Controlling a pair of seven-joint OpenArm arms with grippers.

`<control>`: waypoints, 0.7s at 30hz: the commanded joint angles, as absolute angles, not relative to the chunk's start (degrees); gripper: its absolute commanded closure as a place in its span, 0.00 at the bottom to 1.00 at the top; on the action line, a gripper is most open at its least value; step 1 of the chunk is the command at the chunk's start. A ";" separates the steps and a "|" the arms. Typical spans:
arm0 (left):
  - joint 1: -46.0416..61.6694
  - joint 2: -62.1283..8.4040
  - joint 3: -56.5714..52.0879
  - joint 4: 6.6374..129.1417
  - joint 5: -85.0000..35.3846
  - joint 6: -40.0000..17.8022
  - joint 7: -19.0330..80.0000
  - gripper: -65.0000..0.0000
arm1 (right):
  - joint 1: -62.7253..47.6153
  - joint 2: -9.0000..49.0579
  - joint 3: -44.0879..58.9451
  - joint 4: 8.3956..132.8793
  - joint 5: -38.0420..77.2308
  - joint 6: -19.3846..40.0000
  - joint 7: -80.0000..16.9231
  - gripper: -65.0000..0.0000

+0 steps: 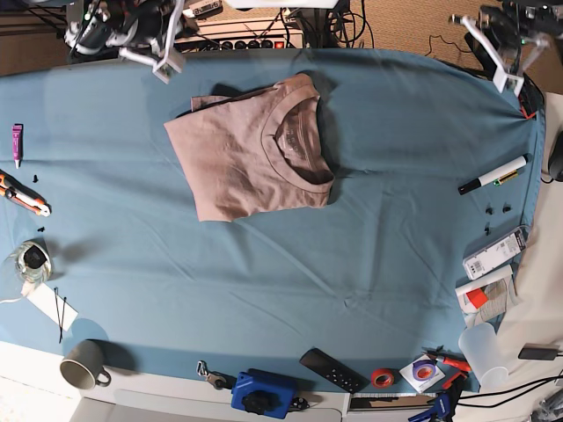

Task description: Fold the T-shirt properly

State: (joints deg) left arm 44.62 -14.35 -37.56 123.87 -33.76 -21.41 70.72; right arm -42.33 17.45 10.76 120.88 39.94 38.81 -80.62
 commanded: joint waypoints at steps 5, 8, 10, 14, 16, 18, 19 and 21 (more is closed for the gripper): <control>50.74 -14.83 -37.80 124.73 -36.73 -21.41 68.93 1.00 | -49.36 17.93 10.98 121.75 34.06 38.96 -78.87 1.00; 53.76 -14.06 -37.80 124.44 -36.67 -21.43 65.63 1.00 | -52.45 17.93 10.98 120.27 29.36 38.94 -73.73 1.00; 54.96 -13.63 -37.80 123.46 -36.69 -21.43 64.93 1.00 | -52.66 17.96 10.98 116.95 28.62 38.94 -73.36 1.00; 55.16 -13.17 -37.80 118.76 -36.69 -21.41 63.83 1.00 | -50.63 17.96 10.98 107.50 28.42 38.96 -73.30 1.00; 55.07 -13.17 -37.80 115.46 -36.67 -21.71 61.91 1.00 | -48.58 17.96 10.98 102.32 28.45 38.98 -73.32 1.00; 55.07 -13.17 -37.80 112.14 -36.67 -23.18 59.79 1.00 | -46.09 17.93 10.98 97.21 28.47 39.00 -73.25 1.00; 55.07 -13.17 -37.80 110.41 -36.64 -24.18 58.67 1.00 | -44.69 17.93 10.98 94.74 28.45 39.07 -73.21 1.00; 54.89 -13.15 -37.80 106.59 -36.67 -26.28 56.14 1.00 | -41.69 17.93 10.98 89.69 28.45 39.27 -72.93 1.00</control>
State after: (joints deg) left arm 54.00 -12.73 -37.52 105.97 -36.51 -26.24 56.21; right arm -41.06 17.26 10.76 88.90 28.18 39.05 -72.71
